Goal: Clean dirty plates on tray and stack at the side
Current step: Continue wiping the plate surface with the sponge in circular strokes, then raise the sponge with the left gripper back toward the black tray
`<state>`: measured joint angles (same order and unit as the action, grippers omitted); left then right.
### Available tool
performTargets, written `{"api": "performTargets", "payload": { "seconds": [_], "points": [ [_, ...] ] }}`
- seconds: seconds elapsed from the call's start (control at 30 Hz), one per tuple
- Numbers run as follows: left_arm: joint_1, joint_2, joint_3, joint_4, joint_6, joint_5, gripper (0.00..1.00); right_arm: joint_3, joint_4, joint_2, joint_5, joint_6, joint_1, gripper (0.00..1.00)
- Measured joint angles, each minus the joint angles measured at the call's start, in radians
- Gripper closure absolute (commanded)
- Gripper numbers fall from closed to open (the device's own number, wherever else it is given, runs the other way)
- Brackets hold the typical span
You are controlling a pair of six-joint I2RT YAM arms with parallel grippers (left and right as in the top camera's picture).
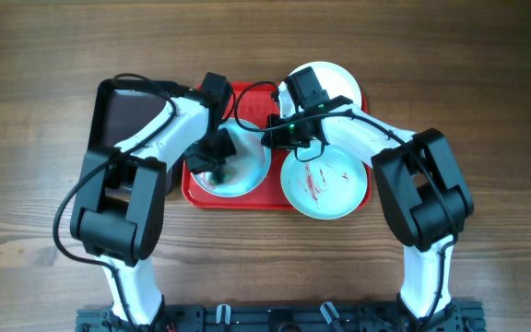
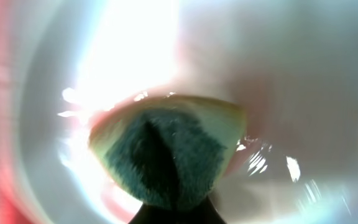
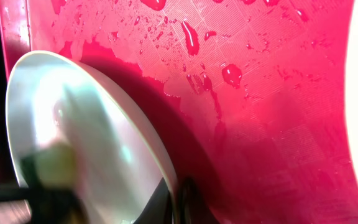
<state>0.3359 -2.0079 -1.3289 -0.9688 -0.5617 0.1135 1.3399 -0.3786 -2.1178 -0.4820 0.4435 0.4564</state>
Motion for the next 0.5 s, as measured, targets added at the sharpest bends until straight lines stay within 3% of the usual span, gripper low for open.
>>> {"api": "performTargets", "payload": {
  "seconds": [0.23, 0.5],
  "points": [
    [0.005, -0.014, 0.016, 0.045, 0.153, 0.275, 0.96, 0.0, -0.001, 0.0, 0.0, 0.0, 0.0, 0.96],
    [-0.105, -0.038, -0.138, 0.013, 0.187, 0.33, 0.96, 0.0, -0.001, -0.001, 0.003, 0.013, -0.001, 0.96]
  ]
}}
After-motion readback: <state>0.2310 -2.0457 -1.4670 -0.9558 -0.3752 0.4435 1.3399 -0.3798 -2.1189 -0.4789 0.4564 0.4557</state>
